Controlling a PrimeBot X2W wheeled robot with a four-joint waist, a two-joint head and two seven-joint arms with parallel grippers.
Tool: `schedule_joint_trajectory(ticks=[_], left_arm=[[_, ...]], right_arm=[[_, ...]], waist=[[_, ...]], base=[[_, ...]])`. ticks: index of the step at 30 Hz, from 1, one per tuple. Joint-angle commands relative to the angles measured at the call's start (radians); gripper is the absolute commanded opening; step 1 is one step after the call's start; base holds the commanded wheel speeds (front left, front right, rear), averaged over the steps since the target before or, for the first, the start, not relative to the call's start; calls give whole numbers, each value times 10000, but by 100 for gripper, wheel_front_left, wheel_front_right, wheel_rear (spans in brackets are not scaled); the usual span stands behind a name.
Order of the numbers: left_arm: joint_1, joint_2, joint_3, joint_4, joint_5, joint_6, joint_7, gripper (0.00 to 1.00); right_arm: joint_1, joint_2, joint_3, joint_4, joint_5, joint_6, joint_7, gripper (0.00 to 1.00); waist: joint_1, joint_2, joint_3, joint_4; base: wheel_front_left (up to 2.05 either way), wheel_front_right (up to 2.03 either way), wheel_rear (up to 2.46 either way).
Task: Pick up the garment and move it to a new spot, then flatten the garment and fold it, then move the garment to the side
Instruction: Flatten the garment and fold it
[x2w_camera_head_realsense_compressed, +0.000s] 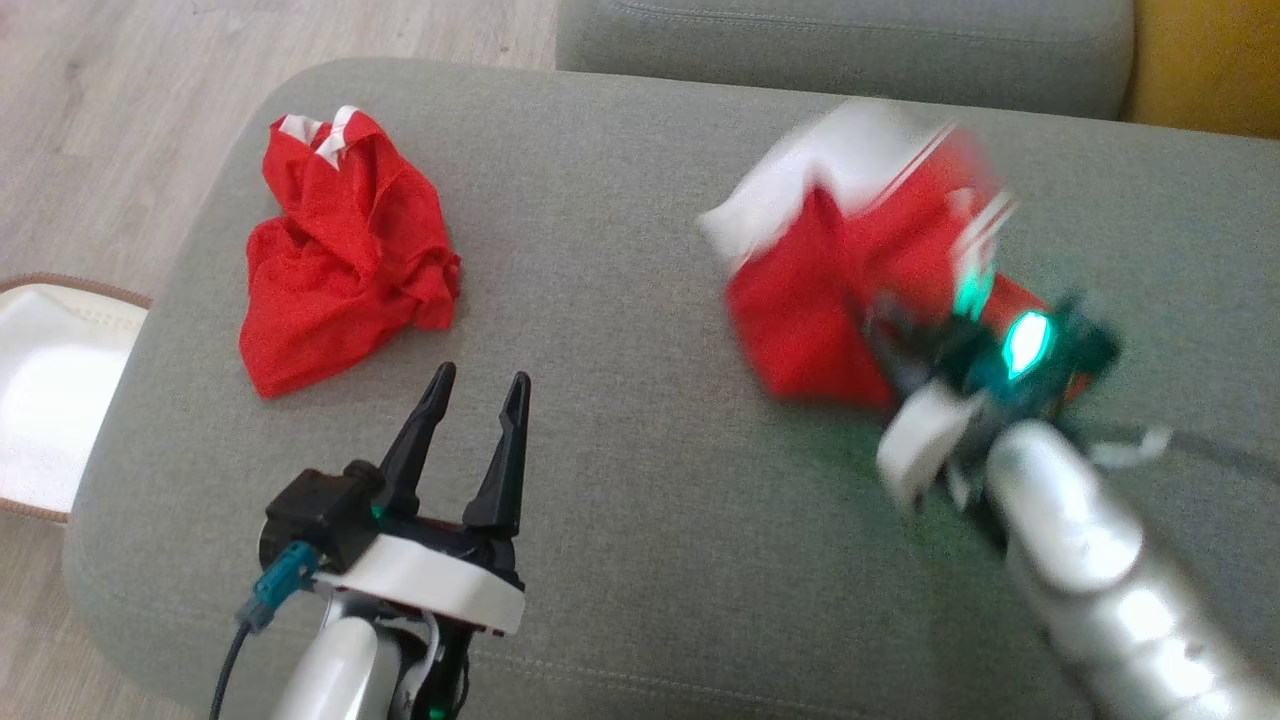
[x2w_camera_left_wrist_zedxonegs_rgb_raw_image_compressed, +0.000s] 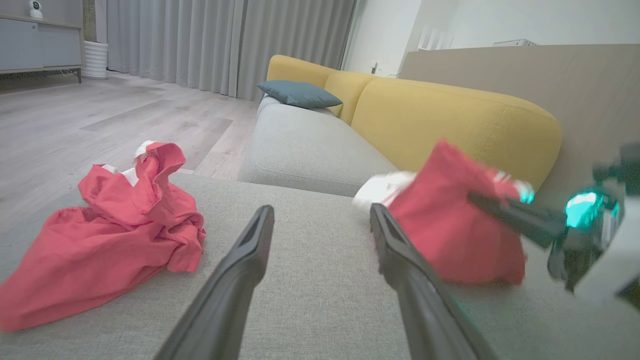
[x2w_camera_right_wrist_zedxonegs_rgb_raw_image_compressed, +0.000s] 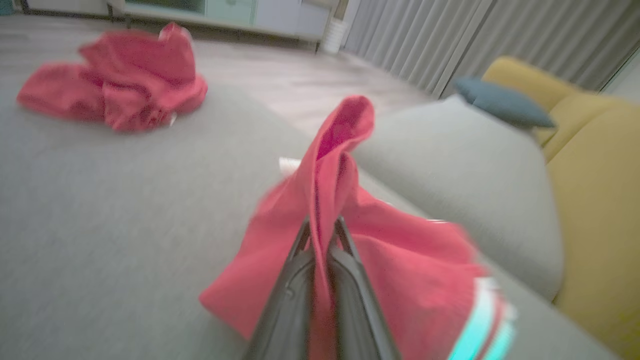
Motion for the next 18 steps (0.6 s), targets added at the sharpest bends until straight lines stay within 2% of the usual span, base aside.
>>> schedule_joint_trajectory(ticks=[1,2,3,7,14,18], left_arm=[[-310,17,350,-349,-3,17,-59,100],[-323,17,346,-335,3,12,-59,100],[-338,17,353,-323,12,10,-59,100],[-342,17,376,-256,83,-8,-59,100],[-210,16,443,-205,87,-20,-59,100],[-125,16,519,-321,20,-1,-59,100]], right_arm=[[124,115,352,-134,235,39,11,0],[332,179,520,-49,365,39,11,0],[501,254,665,-15,491,39,-11,100],[858,511,768,-56,1119,39,-78,100],[1326,546,92,-996,1521,39,-189,100],[1900,569,-664,-1799,1478,39,-210,100]], waist=[[0,-1,23,-19],[0,-1,36,-34],[0,-1,50,-57],[0,-1,3,-208],[0,-1,-365,-589],[0,-1,-663,-824]], base=[[0,0,0],[0,0,0],[0,0,0],[0,0,0],[0,0,0],[0,0,0]])
